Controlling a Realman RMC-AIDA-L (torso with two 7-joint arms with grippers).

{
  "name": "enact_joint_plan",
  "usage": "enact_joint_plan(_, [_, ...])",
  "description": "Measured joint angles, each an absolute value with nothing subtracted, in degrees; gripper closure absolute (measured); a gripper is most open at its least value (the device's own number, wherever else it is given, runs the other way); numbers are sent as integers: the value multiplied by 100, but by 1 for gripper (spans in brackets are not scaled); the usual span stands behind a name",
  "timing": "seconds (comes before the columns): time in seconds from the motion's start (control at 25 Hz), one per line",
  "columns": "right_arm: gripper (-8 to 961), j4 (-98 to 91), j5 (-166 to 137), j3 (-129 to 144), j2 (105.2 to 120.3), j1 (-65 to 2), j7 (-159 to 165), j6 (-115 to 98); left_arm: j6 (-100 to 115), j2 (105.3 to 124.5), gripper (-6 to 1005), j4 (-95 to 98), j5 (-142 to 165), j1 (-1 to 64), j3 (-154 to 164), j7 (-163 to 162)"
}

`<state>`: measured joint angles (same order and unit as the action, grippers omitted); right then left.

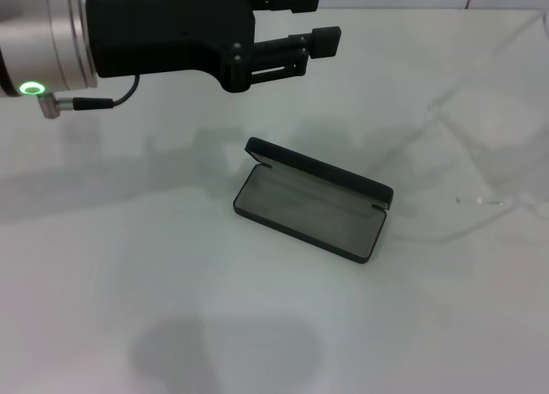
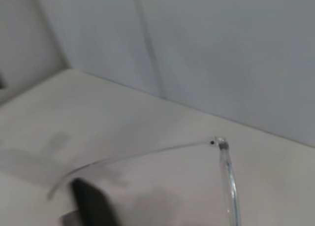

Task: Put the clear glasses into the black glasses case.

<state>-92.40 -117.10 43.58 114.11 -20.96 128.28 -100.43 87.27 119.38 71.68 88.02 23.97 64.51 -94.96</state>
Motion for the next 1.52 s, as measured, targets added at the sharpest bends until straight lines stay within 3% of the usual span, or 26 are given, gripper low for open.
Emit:
enact_joint_plan(0.32, [852, -8669, -11479, 4301, 11525, -1895, 12107, -10361, 8728, 11830, 486, 6821, 9528, 2458, 6451, -9738])
enact_joint_plan(0.56, [852, -8611, -11476, 3347, 11403, -1875, 11929, -10363, 9116, 11780, 488, 6651, 10197, 2465, 6488, -10071])
enact_joint_plan(0.8, [852, -8547, -11422, 2519, 11261, -1871, 11824, -10555, 9158, 11929, 489, 6554, 11201, 2483, 6341, -10177])
enact_joint_plan(1.2, [853, -8487, -11399, 2318, 11288, -1735, 11726, -10570, 9038, 11960, 520, 5668, 11940, 3147, 6501, -10159])
enact_joint_plan(1.52, [853, -8319, -11392, 2282, 11272, -1736, 11670, -10579, 8941, 11952, 523, 5590, 11951, 3262, 6566, -10160])
